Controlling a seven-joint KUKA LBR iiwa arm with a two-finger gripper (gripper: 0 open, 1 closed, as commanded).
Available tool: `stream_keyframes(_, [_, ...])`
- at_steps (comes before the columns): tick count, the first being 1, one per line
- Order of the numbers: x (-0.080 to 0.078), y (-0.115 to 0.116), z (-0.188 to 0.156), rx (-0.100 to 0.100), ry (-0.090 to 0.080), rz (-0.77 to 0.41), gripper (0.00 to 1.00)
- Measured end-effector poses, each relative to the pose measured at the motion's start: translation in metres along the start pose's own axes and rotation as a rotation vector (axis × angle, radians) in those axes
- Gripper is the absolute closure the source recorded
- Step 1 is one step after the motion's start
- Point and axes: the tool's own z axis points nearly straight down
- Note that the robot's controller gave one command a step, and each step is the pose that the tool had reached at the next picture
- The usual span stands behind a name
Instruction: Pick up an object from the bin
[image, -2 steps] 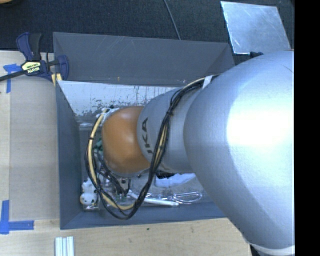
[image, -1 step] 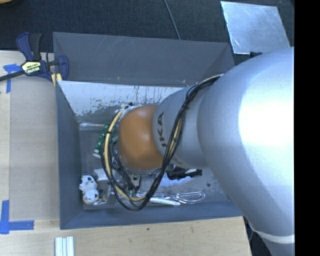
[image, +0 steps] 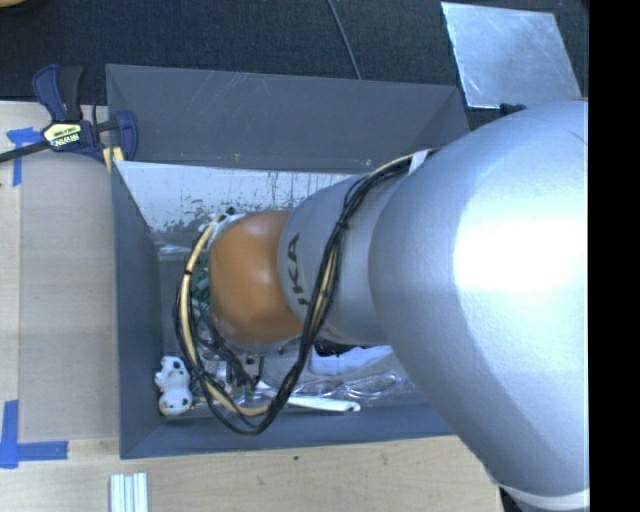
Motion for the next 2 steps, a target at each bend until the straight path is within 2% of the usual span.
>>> stream_keyframes(1, [0.000, 0.000, 0.000, 0.000, 0.000, 0.000, 1.00])
stream_keyframes(2, [0.002, -0.002, -0.020, 0.005, 0.007, 0.001, 1.00])
